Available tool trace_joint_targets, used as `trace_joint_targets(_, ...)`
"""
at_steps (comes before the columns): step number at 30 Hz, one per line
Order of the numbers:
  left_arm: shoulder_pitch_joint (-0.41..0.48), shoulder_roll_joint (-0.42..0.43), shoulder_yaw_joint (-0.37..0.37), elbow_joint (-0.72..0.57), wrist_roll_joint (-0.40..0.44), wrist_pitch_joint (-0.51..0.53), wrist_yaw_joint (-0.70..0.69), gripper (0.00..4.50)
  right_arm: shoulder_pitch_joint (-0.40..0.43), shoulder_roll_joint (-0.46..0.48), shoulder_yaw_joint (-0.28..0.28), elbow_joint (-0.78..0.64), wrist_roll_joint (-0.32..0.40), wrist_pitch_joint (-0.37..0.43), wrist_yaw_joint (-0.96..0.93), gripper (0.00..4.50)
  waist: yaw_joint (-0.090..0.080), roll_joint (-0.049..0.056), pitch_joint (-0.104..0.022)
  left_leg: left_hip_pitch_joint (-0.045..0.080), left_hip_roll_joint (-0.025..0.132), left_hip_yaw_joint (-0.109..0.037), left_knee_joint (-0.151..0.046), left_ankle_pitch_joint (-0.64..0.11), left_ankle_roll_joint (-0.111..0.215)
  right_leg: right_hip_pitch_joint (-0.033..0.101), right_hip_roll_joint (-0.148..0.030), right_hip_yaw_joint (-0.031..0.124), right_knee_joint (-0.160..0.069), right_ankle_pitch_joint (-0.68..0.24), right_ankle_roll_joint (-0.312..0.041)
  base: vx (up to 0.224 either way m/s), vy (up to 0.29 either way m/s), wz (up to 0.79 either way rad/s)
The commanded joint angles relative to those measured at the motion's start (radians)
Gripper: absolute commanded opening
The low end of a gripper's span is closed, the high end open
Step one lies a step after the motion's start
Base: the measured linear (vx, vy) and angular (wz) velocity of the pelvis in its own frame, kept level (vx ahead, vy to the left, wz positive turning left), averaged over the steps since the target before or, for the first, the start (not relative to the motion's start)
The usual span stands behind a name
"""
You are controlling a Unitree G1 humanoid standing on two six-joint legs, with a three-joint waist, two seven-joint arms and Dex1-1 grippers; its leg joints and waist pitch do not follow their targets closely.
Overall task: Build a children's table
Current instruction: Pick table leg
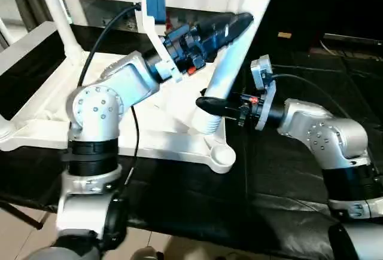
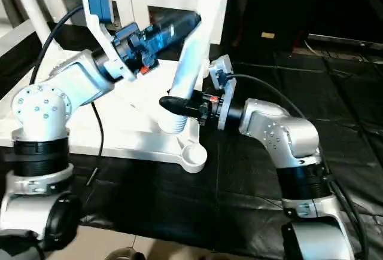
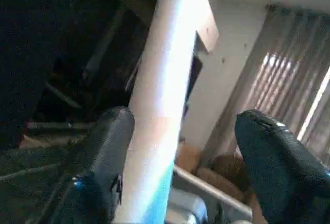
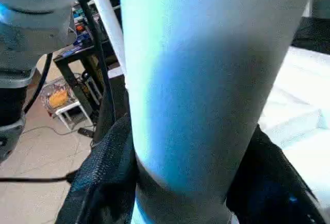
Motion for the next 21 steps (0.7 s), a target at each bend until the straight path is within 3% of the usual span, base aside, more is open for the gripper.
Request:
trace_joint_targets(1, -0.035, -0.003, 0.046, 0.019, -0.018, -0.042, 0.04, 3.86, 0.001, 0.002, -0.024, -0.009, -0.014, -0.035, -0.025, 1.95, 0.0, -0.017, -0.085, 0.004, 0.042, -0.01, -0.064, -0.027, 0.023, 0.065, -0.079, 0.039, -0.078, -0.115, -0.217, 0.0, 0.0, 0.0)
trace_joint_targets(5, -0.049, 0.036, 0.084, 0.114, 0.076, -0.11, 0.137, 4.04, 0.025, 0.016, -0.019, -0.038, -0.061, -0.082, -0.086, 1.95, -0.002, -0.015, -0.085, 0.004, 0.039, -0.011, -0.065, -0.033, 0.016, 0.064, -0.075, 0.039, -0.08, -0.119, -0.194, 0.0, 0.0, 0.0)
trace_joint_targets(7, -0.028, 0.085, 0.013, 0.148, 0.204, -0.142, 0.156, 4.06, 0.037, 0.02, -0.008, -0.059, -0.074, -0.08, -0.101, 1.94, -0.002, -0.014, -0.084, 0.006, 0.041, -0.013, -0.067, -0.033, 0.019, 0.063, -0.074, 0.04, -0.082, -0.13, -0.167, 0.0, 0.0, 0.0)
trace_joint_targets(8, 0.002, 0.133, -0.092, 0.153, 0.323, -0.17, 0.147, 4.06, 0.044, 0.024, 0.003, -0.073, -0.085, -0.091, -0.105, 1.94, -0.001, -0.015, -0.086, 0.006, 0.046, -0.017, -0.07, -0.024, 0.019, 0.062, -0.079, 0.039, -0.079, -0.13, -0.155, 0.0, 0.0, 0.0)
trace_joint_targets(9, 0.021, 0.136, -0.129, 0.143, 0.352, -0.17, 0.145, 4.06, 0.05, 0.023, 0.018, -0.081, -0.098, -0.104, -0.102, 1.94, -0.001, -0.008, -0.087, 0.01, 0.047, -0.016, -0.069, -0.022, 0.016, 0.056, -0.079, 0.04, -0.077, -0.132, -0.148, 0.0, 0.0, 0.0)
trace_joint_targets(10, 0.021, 0.136, -0.129, 0.143, 0.352, -0.17, 0.145, 4.06, 0.05, 0.023, 0.018, -0.081, -0.098, -0.104, -0.102, 1.94, -0.003, -0.009, -0.087, 0.009, 0.05, -0.016, -0.07, -0.023, 0.013, 0.057, -0.08, 0.04, -0.076, -0.128, -0.152, 0.0, 0.0, 0.0)
trace_joint_targets(12, 0.043, 0.111, -0.154, 0.105, 0.331, -0.152, 0.135, 4.06, 0.058, 0.024, 0.042, -0.082, -0.118, -0.126, -0.107, 1.94, 0.0, -0.007, -0.09, 0.009, 0.05, -0.012, -0.066, -0.006, 0.006, 0.057, -0.082, 0.04, -0.07, -0.067, -0.196, 0.0, 0.0, 0.0)
trace_joint_targets(15, 0.053, 0.091, -0.186, 0.061, 0.308, -0.151, 0.114, 4.06, 0.068, 0.028, 0.061, -0.069, -0.15, -0.16, -0.12, 1.94, 0.004, -0.009, -0.094, 0.002, 0.05, -0.013, -0.064, 0.021, 0.019, 0.061, -0.084, 0.039, -0.058, 0.025, -0.24, 0.0, 0.0, 0.0)
trace_joint_targets(17, 0.052, 0.072, -0.211, 0.035, 0.301, -0.153, 0.105, 4.06, 0.079, 0.031, 0.073, -0.062, -0.177, -0.175, -0.136, 1.94, 0.001, -0.012, -0.091, -0.001, 0.046, -0.011, -0.063, 0.01, 0.026, 0.062, -0.083, 0.039, -0.061, 0.031, -0.246, 0.0, 0.0, 0.0)
trace_joint_targets(21, 0.05, 0.068, -0.212, 0.037, 0.305, -0.158, 0.097, 4.06, 0.084, 0.038, 0.07, -0.058, -0.19, -0.161, -0.165, 1.94, -0.004, -0.012, -0.086, 0.0, 0.043, -0.01, -0.064, -0.032, 0.02, 0.063, -0.082, 0.041, -0.073, -0.068, -0.224, 0.0, 0.0, 0.0)
